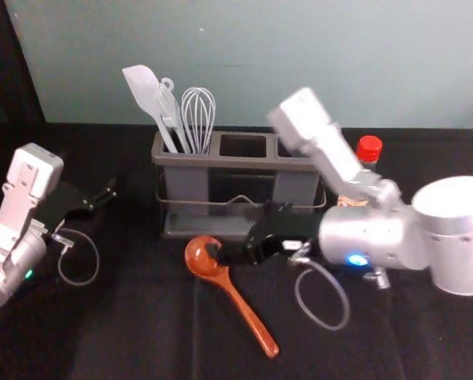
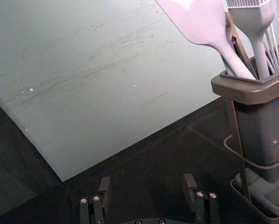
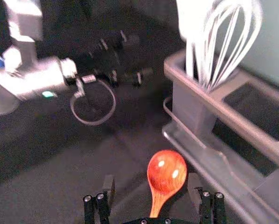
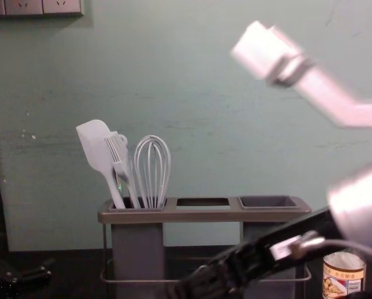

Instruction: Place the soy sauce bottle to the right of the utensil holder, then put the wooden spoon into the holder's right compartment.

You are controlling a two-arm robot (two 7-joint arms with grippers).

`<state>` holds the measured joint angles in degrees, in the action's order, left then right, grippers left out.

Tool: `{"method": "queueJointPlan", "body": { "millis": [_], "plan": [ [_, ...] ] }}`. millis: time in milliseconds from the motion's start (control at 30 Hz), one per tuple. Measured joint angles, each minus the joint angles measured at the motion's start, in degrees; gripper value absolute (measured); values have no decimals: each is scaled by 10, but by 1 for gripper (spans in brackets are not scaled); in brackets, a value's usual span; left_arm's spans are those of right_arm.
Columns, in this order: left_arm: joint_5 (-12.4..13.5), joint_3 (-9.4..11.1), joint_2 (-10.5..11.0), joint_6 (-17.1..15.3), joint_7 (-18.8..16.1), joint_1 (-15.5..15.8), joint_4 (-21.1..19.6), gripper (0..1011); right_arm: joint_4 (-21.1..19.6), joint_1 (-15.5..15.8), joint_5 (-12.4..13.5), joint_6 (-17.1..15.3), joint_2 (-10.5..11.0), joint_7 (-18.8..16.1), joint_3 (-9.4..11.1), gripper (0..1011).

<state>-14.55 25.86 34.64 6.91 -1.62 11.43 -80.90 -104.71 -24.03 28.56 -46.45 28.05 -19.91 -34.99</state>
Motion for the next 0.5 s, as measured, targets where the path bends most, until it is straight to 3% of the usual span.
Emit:
{"method": "queueJointPlan", "body": {
  "millis": [100,200,333,500],
  "plan": [
    [0,0,0,0,0,0,0,1005,18,-18,-6,-47,-24,16,-12,1000],
    [0,0,0,0,0,0,0,1005,48,-40,-20,-107,-61,44,-26,1000],
    [0,0,0,0,0,0,0,1005,75,-52,-36,-145,-90,65,-39,1000],
    [0,0,0,0,0,0,0,1005,98,-55,-50,-166,-113,80,-49,1000]
  ]
}}
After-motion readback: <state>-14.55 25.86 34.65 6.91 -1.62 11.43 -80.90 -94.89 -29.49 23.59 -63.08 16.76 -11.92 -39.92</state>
